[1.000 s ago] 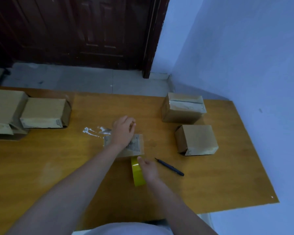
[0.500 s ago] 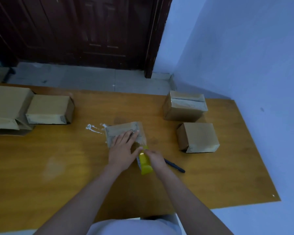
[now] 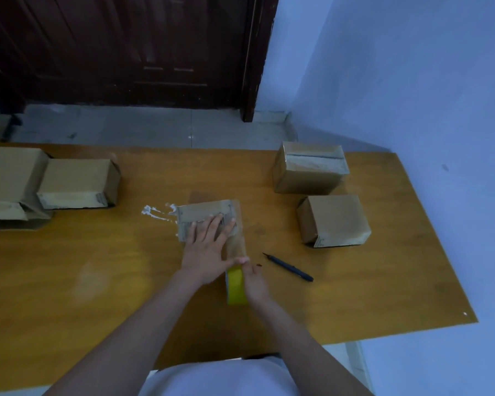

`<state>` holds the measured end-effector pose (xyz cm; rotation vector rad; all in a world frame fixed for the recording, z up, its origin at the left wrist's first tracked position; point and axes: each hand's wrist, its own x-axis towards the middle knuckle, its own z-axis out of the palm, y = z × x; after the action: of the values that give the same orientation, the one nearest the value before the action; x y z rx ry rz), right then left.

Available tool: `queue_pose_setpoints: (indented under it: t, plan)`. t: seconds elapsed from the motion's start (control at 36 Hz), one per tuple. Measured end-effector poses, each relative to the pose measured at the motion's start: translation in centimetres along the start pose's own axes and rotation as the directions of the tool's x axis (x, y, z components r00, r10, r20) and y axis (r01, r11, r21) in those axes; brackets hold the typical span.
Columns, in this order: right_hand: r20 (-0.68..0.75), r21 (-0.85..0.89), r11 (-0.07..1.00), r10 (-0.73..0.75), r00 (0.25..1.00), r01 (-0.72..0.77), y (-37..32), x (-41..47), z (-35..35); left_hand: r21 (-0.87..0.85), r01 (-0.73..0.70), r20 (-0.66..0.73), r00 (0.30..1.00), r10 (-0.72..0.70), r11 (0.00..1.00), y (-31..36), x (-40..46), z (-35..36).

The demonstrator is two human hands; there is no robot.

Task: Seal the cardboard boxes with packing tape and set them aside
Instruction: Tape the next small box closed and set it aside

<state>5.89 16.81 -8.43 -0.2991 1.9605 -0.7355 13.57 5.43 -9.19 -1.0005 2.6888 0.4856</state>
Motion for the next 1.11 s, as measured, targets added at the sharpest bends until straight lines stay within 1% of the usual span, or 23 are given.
queue_pose_setpoints:
  t: [0.06, 0.08, 0.11, 0.14, 0.17, 0.19, 0.22, 0.28, 0.33, 0.39, 0.42, 0.44, 0.5, 0.53, 0.56, 0.58, 0.61, 0.67, 0.72, 0.78, 0.94, 1.06, 1.11]
  plan:
    - [0.012, 0.091, 0.996, 0.017, 1.000, -0.018, 0.6, 0.3, -0.3, 0.023, -0.006, 0.004, 1.000, 0.005, 1.000, -0.2, 0.1, -0.1]
    - [-0.025, 0.137, 0.991, 0.004, 1.000, 0.000, 1.0, 0.6, -0.8, 0.029, -0.006, 0.008, 1.000, 0.006, 1.000, -0.3, 0.2, -0.2]
    - [-0.110, 0.133, 0.990, -0.027, 0.994, 0.041, 1.2, 0.9, -1.5, 0.027, -0.003, 0.011, 1.000, 0.003, 1.000, -0.3, 0.2, -0.3]
    - [-0.204, 0.059, 0.993, -0.084, 0.975, 0.098, 1.4, 1.3, -2.5, 0.025, 0.001, 0.014, 1.000, -0.001, 1.000, -0.3, 0.3, -0.3]
    - [-0.295, -0.090, 0.985, -0.165, 0.941, 0.144, 1.6, 1.7, -3.6, 0.024, 0.002, 0.015, 1.000, -0.002, 1.000, -0.3, 0.3, -0.4]
    - [-0.340, -0.276, 0.950, -0.237, 0.910, 0.144, 2.0, 2.2, -4.8, 0.023, -0.001, 0.018, 1.000, 0.000, 1.000, -0.3, 0.2, -0.5]
    - [-0.340, -0.435, 0.895, -0.264, 0.902, 0.098, 2.6, 3.0, -5.7, 0.018, -0.006, 0.021, 1.000, 0.006, 1.000, -0.2, 0.2, -0.4]
    - [-0.284, -0.666, 0.745, -0.231, 0.931, -0.018, 3.5, 4.1, -7.0, 0.006, -0.020, 0.010, 1.000, 0.020, 1.000, -0.3, 0.2, -0.3]
    - [-0.225, -0.803, 0.594, -0.214, 0.950, -0.056, 4.6, 4.4, -7.6, 0.003, -0.031, -0.016, 0.999, 0.031, 1.000, -0.4, 0.2, -0.1]
    - [-0.193, -0.867, 0.496, -0.245, 0.950, -0.048, 5.2, 4.6, -8.0, 0.005, -0.032, -0.023, 0.999, 0.032, 0.999, -0.4, 0.2, 0.0]
    - [-0.178, -0.882, 0.470, -0.254, 0.951, -0.040, 5.2, 4.6, -8.2, 0.009, -0.030, -0.022, 0.999, 0.031, 0.999, -0.3, 0.1, 0.0]
    - [-0.167, -0.872, 0.488, -0.246, 0.955, -0.027, 5.0, 4.5, -8.5, 0.007, -0.028, -0.024, 0.999, 0.028, 1.000, -0.2, 0.0, -0.1]
    - [-0.123, -0.792, 0.608, -0.255, 0.959, 0.060, 4.4, 4.4, -8.9, -0.004, -0.019, -0.038, 0.999, 0.018, 1.000, -0.1, 0.1, -0.2]
    - [-0.091, -0.757, 0.641, -0.297, 0.950, 0.128, 4.1, 4.1, -9.1, 0.001, -0.010, -0.043, 0.999, 0.010, 1.000, 0.0, 0.1, -0.1]
    - [-0.050, -0.749, 0.631, -0.360, 0.932, 0.203, 3.6, 3.8, -9.2, 0.012, -0.002, -0.047, 0.999, 0.002, 1.000, 0.1, 0.1, 0.0]
    - [-0.006, -0.760, 0.588, -0.435, 0.901, 0.279, 3.2, 3.3, -9.3, 0.019, 0.004, -0.058, 0.998, -0.003, 1.000, 0.2, 0.1, 0.0]
    - [0.034, -0.777, 0.519, -0.531, 0.847, 0.356, 2.9, 3.0, -9.3, 0.022, 0.009, -0.067, 0.998, -0.007, 1.000, 0.3, 0.1, 0.1]
    - [0.106, -0.808, 0.356, -0.696, 0.710, 0.470, 2.4, 2.5, -9.1, 0.018, 0.010, -0.099, 0.995, -0.008, 1.000, 0.4, 0.0, 0.3]
    - [0.116, -0.829, 0.253, -0.794, 0.597, 0.498, 1.9, 2.3, -8.9, 0.000, -0.001, -0.149, 0.989, 0.001, 1.000, 0.3, -0.1, 0.5]
    - [0.102, -0.843, 0.221, -0.830, 0.549, 0.490, 1.3, 2.2, -8.8, -0.008, -0.010, -0.164, 0.986, 0.008, 1.000, 0.2, -0.1, 0.7]
    - [0.080, -0.876, 0.203, -0.833, 0.548, 0.437, 0.5, 2.3, -8.3, -0.009, -0.002, -0.124, 0.992, 0.001, 1.000, 0.2, 0.0, 0.4]
    - [0.063, -0.827, 0.264, -0.835, 0.547, 0.497, 0.5, 2.4, -7.8, -0.025, -0.006, -0.131, 0.991, 0.003, 1.000, 0.1, -0.3, 0.5]
    - [0.075, -0.838, 0.229, -0.850, 0.521, 0.495, 0.3, 2.5, -7.6, -0.008, -0.001, -0.119, 0.993, 0.000, 1.000, 0.1, -0.3, 0.4]
